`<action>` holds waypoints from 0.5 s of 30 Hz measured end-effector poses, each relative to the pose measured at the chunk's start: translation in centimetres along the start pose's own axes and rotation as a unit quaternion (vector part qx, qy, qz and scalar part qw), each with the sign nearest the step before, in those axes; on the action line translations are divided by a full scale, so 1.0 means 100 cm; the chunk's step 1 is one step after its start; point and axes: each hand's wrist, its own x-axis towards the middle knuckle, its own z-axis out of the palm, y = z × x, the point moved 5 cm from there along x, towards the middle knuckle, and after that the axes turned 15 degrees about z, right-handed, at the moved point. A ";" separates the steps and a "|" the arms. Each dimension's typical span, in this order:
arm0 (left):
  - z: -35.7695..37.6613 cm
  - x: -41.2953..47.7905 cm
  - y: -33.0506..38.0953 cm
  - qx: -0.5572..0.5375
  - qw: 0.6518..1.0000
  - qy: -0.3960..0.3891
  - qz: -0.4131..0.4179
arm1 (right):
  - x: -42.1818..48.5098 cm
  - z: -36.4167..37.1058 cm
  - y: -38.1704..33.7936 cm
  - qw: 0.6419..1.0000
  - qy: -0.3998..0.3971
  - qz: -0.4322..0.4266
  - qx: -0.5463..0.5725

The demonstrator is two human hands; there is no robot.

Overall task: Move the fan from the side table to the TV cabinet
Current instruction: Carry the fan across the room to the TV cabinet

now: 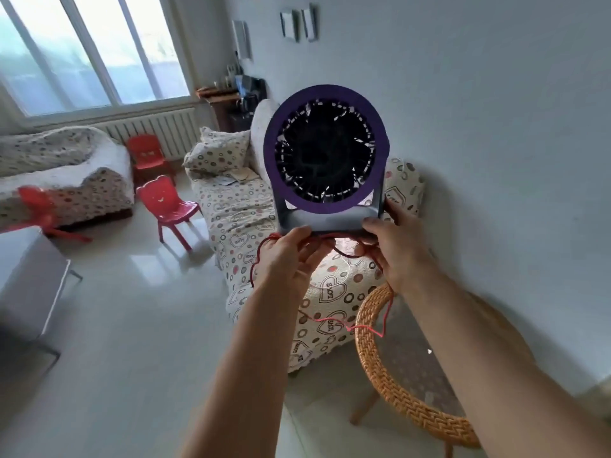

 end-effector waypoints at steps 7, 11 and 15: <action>-0.060 -0.031 0.066 -0.005 0.994 0.072 0.080 | -0.035 0.081 0.012 0.991 -0.130 0.011 -0.001; -0.106 -0.050 0.110 -0.014 0.985 0.101 0.137 | -0.056 0.141 0.029 0.980 -0.194 0.035 -0.005; -0.161 -0.075 0.154 -0.022 0.972 0.151 0.178 | -0.086 0.202 0.052 0.967 -0.248 0.059 -0.012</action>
